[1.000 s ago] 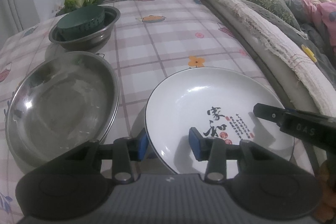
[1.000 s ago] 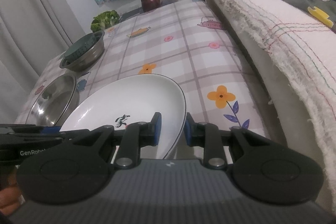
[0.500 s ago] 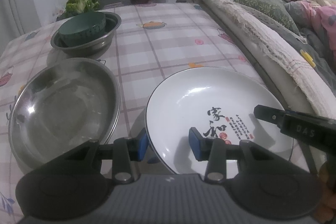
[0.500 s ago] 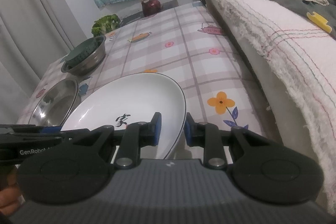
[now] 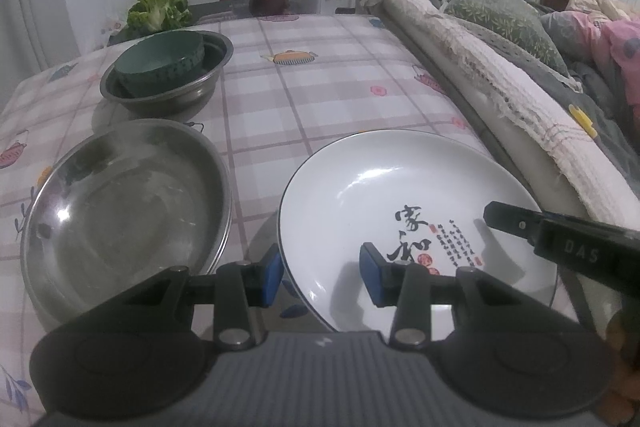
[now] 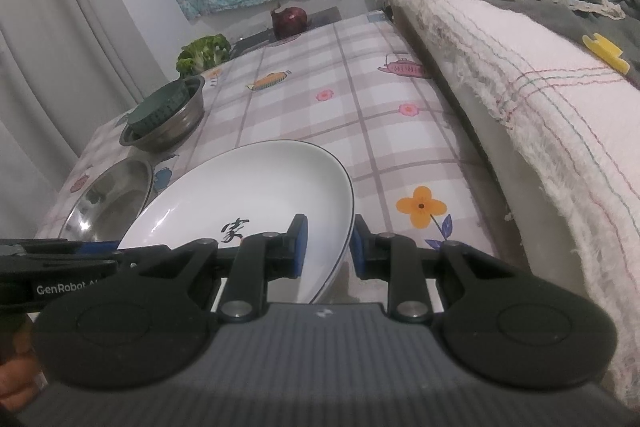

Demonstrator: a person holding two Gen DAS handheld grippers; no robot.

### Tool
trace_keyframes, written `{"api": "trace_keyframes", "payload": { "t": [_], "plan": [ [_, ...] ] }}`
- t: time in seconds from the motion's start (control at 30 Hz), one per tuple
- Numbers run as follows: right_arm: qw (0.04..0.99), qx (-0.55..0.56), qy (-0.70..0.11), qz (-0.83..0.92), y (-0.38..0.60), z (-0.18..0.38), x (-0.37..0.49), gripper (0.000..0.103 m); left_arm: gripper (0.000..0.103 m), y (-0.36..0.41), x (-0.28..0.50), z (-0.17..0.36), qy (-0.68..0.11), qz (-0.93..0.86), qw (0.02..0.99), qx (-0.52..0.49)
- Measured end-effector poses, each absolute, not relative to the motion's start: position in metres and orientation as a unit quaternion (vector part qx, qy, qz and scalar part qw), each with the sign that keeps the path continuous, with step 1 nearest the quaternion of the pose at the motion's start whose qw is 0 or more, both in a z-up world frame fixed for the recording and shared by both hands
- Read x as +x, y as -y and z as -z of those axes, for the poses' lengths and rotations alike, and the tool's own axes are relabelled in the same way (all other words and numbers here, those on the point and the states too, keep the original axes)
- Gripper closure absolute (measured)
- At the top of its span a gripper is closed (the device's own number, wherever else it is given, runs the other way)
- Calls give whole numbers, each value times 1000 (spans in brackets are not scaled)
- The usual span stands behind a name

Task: Organize plates and bowls
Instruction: 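Carry the white printed plate with the right tool over the steel plates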

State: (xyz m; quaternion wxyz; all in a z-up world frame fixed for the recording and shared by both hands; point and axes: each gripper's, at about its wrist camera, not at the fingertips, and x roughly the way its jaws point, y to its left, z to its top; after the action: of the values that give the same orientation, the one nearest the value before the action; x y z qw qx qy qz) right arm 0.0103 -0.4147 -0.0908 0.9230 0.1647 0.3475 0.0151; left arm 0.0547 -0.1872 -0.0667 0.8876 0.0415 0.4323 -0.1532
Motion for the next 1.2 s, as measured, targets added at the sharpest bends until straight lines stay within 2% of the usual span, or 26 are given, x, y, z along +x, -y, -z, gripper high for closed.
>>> {"api": "trace_keyframes", "payload": {
  "t": [1.2],
  "plan": [
    [935,146,-322,-35,380,55,13,80,61,146,51,35,-396,136,908,7]
  ]
}}
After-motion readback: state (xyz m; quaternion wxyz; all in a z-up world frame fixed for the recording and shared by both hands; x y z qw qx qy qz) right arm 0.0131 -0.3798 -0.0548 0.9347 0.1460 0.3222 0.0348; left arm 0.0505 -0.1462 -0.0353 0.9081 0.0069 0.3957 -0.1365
